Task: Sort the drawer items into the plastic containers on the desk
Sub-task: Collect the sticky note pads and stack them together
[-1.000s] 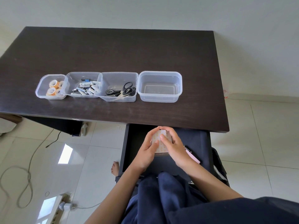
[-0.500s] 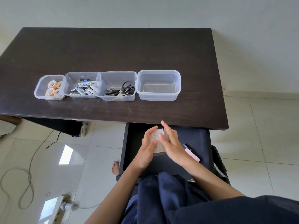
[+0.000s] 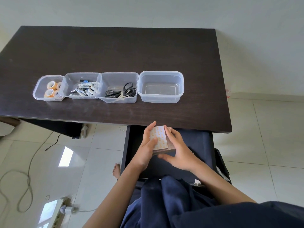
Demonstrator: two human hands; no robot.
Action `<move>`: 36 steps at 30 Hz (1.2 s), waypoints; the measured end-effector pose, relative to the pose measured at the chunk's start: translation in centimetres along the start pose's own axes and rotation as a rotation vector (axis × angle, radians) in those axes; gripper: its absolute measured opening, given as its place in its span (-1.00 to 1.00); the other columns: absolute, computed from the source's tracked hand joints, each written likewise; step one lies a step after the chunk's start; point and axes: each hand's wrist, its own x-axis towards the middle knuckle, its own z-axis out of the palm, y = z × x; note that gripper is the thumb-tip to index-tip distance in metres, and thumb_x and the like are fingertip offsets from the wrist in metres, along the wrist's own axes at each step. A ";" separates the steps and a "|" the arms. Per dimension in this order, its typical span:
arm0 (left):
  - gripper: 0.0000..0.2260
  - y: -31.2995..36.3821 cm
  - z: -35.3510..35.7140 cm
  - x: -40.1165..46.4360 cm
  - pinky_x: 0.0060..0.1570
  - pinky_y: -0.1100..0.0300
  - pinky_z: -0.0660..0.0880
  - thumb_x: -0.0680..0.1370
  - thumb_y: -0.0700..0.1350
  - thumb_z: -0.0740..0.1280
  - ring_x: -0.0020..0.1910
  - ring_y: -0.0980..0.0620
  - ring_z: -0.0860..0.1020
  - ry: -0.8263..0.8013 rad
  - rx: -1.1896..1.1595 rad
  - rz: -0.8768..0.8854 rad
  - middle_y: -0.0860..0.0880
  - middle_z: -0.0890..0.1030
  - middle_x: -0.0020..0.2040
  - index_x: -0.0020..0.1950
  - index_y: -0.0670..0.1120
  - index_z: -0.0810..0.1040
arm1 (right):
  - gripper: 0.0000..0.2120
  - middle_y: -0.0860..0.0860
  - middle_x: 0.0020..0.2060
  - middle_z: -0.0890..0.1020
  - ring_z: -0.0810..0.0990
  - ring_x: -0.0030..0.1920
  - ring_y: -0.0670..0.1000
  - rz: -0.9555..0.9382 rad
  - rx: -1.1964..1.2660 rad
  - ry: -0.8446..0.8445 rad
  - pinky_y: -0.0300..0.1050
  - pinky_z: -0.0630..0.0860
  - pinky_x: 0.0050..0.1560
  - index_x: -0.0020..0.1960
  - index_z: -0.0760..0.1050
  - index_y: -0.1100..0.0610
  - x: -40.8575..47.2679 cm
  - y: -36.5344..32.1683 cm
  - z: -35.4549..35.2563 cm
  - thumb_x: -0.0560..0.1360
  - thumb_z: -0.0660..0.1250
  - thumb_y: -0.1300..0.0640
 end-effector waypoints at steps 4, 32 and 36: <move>-0.49 0.5 0.4 0.2 0.09 0.15 0.49 0.46 -0.11 0.15 0.22 0.01 0.46 -0.019 0.020 -0.003 -0.01 0.37 0.30 0.32 0.36 0.22 | -0.02 -0.03 0.50 0.01 0.20 0.46 -0.08 0.018 -0.029 0.012 -0.31 0.27 0.37 0.51 -0.15 -0.19 0.4 0.3 -0.1 0.39 0.49 0.02; -0.51 2.0 0.3 0.2 0.22 -0.01 0.45 0.47 -0.09 0.17 0.14 0.07 0.46 -0.025 0.094 0.025 0.03 0.40 0.21 0.33 0.31 0.23 | 0.30 -0.14 0.37 0.18 0.31 0.29 -0.20 0.035 -0.058 0.109 -0.28 0.43 0.19 0.54 -0.09 -0.04 1.8 -0.2 -1.0 0.05 0.68 -0.04; -0.51 2.2 0.3 0.3 0.16 0.05 0.47 0.45 -0.09 0.17 0.13 0.07 0.46 -0.034 0.093 0.016 0.02 0.41 0.21 0.32 0.31 0.26 | 0.16 -0.18 0.32 0.29 0.38 0.25 -0.20 0.026 -0.047 0.134 -0.21 0.48 0.19 0.48 0.13 -0.01 1.9 -0.8 -1.5 0.03 0.69 -0.03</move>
